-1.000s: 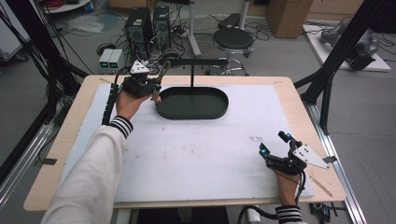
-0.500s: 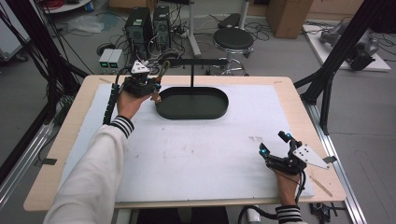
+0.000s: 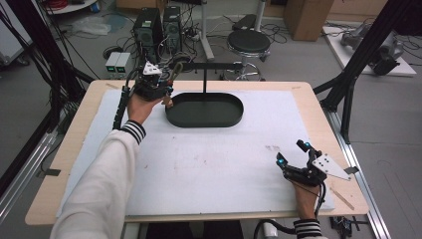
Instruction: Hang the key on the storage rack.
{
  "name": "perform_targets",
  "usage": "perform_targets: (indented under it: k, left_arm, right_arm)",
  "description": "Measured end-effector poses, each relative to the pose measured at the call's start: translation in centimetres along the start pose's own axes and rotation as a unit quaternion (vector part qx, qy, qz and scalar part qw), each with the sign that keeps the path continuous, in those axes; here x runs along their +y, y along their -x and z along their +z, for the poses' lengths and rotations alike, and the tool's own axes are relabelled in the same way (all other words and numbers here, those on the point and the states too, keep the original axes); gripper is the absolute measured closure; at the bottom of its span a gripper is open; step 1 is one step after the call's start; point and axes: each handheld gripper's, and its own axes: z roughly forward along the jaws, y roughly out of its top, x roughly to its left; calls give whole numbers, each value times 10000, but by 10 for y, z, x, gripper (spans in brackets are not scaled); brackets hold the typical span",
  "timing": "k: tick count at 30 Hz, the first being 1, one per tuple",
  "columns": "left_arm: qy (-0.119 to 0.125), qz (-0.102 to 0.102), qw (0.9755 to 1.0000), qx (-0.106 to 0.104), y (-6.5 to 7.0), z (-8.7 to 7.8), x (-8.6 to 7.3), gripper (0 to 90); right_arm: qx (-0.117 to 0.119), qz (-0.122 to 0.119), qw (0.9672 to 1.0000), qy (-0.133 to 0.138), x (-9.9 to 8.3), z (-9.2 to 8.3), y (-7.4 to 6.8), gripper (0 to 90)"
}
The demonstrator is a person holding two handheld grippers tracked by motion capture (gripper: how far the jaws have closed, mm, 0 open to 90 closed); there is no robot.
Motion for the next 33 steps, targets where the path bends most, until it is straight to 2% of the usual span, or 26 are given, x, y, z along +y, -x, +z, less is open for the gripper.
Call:
perform_targets:
  k: [8, 24, 29, 33]
  left_arm:
    - [-15, -85, 9999, 63, -3, 6, 0, 731]
    - [-324, -209, 9992, 108, -8, 19, -11, 730]
    - [-300, -239, 9992, 86, -7, 21, -12, 729]
    - [-285, -343, 9990, 73, -8, 22, -12, 723]
  right_arm:
    - [4, -12, 10000, 5, 0, 0, 0, 91]
    - [-8, 4, 10000, 3, 0, 0, 0, 91]
    - [1, 42, 10000, -16, 0, -1, -1, 91]
    - [-3, 4, 10000, 3, 0, 0, 0, 91]
